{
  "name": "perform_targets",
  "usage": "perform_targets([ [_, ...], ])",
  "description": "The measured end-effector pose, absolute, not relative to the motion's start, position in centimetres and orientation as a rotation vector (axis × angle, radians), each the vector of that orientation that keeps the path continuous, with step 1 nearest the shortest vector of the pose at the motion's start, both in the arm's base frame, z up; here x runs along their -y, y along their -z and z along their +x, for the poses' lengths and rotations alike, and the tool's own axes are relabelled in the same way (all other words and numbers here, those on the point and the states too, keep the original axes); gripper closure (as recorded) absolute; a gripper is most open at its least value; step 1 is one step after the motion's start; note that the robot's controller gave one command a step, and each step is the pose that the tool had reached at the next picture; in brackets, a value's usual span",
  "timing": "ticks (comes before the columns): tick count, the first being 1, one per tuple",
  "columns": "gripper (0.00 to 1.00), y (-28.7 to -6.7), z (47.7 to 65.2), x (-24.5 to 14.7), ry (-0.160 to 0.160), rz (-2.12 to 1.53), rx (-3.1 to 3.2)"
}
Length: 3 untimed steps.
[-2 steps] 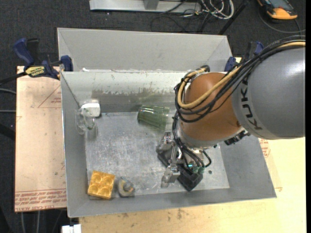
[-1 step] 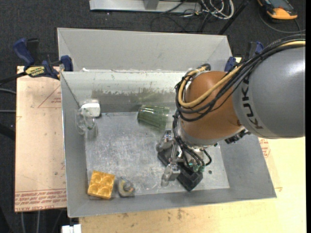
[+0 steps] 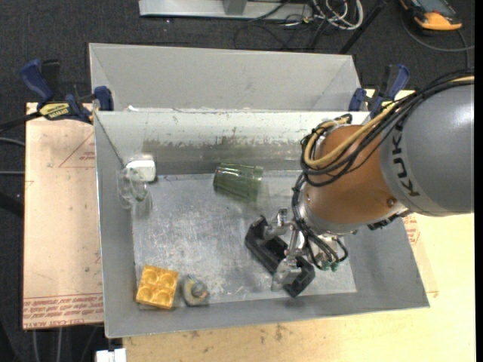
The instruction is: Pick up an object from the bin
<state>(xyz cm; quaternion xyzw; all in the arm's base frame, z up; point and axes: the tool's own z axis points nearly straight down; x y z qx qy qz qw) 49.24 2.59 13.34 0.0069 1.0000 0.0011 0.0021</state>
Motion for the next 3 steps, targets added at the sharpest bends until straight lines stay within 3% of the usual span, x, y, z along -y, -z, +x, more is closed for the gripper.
perform_targets([
  [1,0.0,-10.7,52.2,-0.7,0.016,-0.157,-3.133],
  [2,1.0,-9.8,53.2,-2.1,-0.003,-0.239,-3.11],
  [3,1.0,-9.8,53.2,-2.1,-0.004,-0.239,-3.11],
])
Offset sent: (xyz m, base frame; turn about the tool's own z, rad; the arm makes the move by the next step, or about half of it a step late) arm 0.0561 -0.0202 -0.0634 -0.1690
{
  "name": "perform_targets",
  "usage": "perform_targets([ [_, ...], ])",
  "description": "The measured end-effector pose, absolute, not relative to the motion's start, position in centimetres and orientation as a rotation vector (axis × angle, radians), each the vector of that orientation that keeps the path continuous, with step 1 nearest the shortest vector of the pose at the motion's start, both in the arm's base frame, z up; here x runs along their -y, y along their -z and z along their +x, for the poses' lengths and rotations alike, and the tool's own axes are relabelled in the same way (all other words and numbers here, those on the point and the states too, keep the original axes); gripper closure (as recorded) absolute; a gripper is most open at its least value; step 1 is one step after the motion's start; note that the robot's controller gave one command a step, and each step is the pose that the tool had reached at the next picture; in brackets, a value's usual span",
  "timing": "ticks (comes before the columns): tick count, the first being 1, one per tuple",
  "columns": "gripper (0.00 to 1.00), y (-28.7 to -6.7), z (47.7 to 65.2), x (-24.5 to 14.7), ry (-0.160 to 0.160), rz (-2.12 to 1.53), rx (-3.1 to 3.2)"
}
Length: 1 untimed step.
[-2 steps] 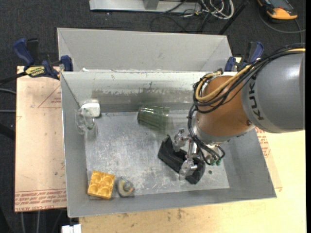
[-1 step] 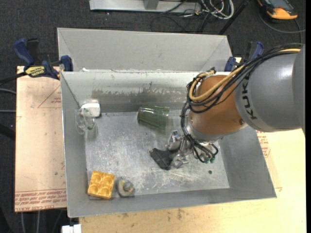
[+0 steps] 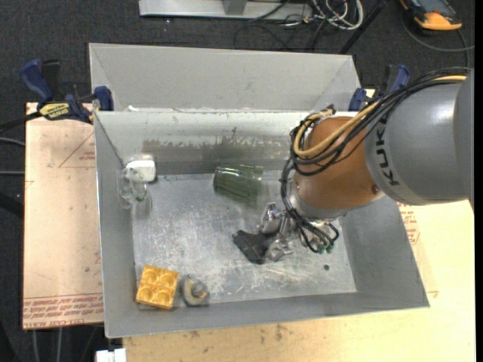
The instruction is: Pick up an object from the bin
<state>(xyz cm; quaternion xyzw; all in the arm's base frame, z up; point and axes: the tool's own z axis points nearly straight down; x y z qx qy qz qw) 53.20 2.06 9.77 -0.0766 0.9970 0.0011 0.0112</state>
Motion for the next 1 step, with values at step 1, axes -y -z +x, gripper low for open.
perform_targets([
  [1,1.0,-14.49,52.68,-0.92,-0.003,-0.192,-3.145],
])
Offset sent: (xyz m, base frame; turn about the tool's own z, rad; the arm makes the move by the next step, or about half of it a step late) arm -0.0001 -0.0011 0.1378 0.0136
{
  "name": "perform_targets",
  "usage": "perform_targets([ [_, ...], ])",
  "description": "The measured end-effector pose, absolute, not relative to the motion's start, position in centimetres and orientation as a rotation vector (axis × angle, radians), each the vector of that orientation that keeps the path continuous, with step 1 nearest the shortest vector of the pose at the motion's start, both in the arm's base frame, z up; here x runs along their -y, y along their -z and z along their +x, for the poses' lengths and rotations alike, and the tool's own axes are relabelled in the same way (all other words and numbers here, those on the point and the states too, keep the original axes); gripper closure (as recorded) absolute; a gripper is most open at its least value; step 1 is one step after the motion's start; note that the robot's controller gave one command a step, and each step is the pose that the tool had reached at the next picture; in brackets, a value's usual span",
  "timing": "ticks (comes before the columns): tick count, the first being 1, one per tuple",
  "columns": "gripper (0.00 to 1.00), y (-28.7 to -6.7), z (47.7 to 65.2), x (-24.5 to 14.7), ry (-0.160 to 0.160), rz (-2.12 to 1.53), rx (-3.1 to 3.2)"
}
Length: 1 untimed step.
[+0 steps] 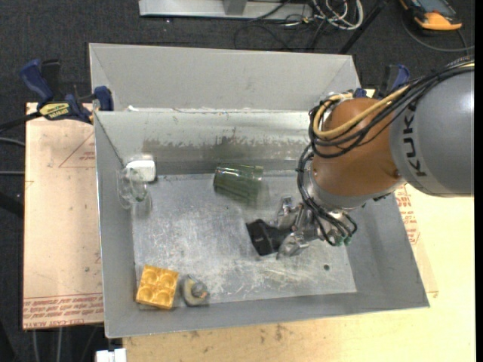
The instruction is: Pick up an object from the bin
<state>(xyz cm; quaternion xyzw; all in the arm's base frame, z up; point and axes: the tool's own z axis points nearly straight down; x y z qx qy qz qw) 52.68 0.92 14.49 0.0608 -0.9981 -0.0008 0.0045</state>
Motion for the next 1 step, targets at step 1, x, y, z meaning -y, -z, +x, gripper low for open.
perform_targets([
  [1,1.0,-23.28,53.1,-1.98,0.002,0.216,3.13],
])
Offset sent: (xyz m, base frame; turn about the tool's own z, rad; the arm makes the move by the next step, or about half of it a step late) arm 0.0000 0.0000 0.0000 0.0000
